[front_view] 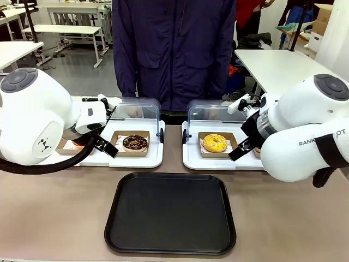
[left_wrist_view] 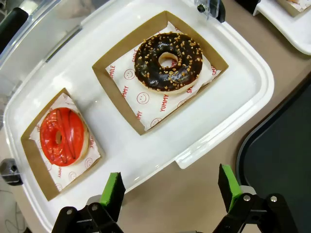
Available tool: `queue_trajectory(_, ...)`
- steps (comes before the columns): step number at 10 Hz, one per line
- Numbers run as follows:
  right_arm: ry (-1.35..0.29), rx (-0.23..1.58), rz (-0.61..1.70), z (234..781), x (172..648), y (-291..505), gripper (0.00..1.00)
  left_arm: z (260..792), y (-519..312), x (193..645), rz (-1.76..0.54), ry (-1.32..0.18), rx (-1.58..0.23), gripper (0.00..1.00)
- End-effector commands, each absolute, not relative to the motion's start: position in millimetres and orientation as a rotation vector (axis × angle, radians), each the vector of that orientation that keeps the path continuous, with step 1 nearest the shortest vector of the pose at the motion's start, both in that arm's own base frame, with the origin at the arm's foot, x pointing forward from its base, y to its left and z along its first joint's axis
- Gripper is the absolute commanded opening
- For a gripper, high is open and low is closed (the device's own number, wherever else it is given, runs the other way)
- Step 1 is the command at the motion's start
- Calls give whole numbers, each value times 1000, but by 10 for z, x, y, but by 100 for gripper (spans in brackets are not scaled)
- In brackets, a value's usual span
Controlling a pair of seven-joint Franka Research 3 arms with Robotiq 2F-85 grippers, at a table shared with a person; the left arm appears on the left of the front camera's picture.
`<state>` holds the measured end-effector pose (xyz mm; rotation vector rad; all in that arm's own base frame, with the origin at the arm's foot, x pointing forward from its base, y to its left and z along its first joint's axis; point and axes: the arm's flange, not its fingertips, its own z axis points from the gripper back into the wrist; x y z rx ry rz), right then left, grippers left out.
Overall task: Move the first donut from the left to the tray.
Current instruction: Pick up the Paper togo box containing the Donut indicated by the person and place it on the Handle tray.
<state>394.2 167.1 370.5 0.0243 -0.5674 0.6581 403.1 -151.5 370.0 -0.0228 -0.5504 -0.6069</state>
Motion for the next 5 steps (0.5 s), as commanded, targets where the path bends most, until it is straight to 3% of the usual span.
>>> queue_trajectory(1,-585,41,644,4057,4024,1639,100,4031,-1383,4149,-606,-559,-61,100)
queue_trajectory(5,-629,224,687,5064,4008,916,100,4974,-584,4379,-767,-453,-287,100)
